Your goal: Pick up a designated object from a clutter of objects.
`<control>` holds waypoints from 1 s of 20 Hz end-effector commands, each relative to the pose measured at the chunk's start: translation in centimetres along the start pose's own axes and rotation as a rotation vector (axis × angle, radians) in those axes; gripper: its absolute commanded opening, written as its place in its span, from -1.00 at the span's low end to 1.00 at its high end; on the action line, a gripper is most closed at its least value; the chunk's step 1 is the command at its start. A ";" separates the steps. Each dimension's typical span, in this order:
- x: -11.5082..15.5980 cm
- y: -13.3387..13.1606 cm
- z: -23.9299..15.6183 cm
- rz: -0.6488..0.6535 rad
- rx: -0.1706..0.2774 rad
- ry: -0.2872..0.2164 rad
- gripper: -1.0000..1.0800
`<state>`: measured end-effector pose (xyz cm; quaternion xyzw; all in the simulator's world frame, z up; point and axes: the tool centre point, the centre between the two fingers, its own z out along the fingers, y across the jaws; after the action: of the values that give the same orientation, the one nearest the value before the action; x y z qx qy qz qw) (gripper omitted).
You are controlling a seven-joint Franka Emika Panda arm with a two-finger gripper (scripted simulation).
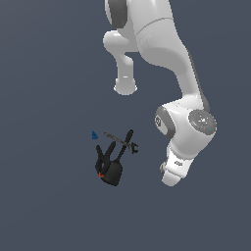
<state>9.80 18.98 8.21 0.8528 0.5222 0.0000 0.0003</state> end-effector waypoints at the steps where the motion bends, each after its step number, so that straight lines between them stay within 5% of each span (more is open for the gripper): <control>1: 0.0 0.0 0.9 -0.001 0.001 -0.001 0.92; 12: 0.1 0.0 4.6 -0.005 0.001 0.000 0.92; 13: 0.1 0.0 4.6 -0.005 0.001 0.000 -1.00; 20: 0.1 0.0 4.6 -0.005 0.001 0.000 -1.00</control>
<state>9.82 19.00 3.67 0.8517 0.5241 -0.0002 0.0003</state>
